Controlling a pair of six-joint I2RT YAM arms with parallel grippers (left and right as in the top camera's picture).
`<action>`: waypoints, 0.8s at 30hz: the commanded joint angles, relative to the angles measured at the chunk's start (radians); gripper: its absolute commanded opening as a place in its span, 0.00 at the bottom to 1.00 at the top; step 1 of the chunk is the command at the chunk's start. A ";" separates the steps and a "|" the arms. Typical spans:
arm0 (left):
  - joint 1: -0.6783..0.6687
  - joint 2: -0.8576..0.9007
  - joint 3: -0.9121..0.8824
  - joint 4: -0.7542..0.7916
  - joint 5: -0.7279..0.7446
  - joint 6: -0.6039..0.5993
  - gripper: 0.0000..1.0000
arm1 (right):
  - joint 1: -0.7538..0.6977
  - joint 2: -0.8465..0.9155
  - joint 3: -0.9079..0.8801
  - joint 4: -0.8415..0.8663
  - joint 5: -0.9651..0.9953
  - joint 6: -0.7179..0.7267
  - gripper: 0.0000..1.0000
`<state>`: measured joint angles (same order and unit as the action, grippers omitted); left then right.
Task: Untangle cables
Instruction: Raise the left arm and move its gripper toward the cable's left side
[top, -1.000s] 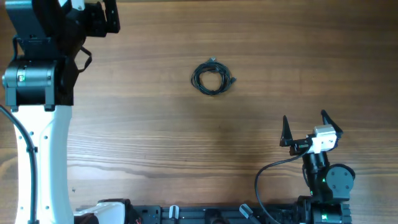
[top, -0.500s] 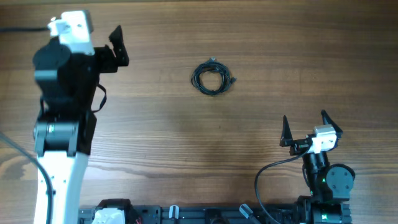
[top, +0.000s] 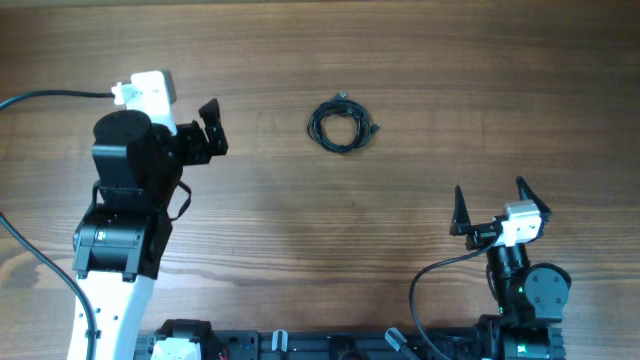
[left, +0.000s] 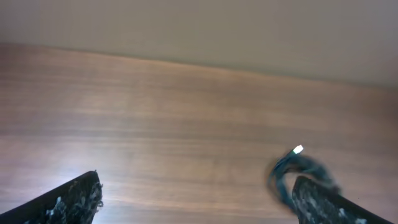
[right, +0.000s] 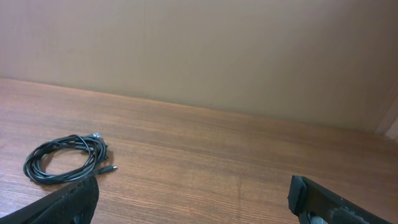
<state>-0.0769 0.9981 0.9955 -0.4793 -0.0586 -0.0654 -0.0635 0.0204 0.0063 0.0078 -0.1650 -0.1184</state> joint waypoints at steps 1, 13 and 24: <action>-0.005 -0.005 -0.003 -0.067 -0.074 0.127 0.95 | -0.005 -0.006 -0.001 0.005 -0.016 -0.011 1.00; -0.005 -0.002 -0.003 -0.163 -0.026 0.064 1.00 | -0.005 -0.006 -0.001 0.005 -0.016 -0.011 1.00; -0.005 0.000 -0.003 -0.161 0.021 -0.006 1.00 | -0.005 -0.006 -0.001 0.005 -0.016 -0.011 1.00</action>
<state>-0.0776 0.9977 0.9955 -0.6514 -0.0734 -0.0227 -0.0635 0.0204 0.0063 0.0078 -0.1650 -0.1184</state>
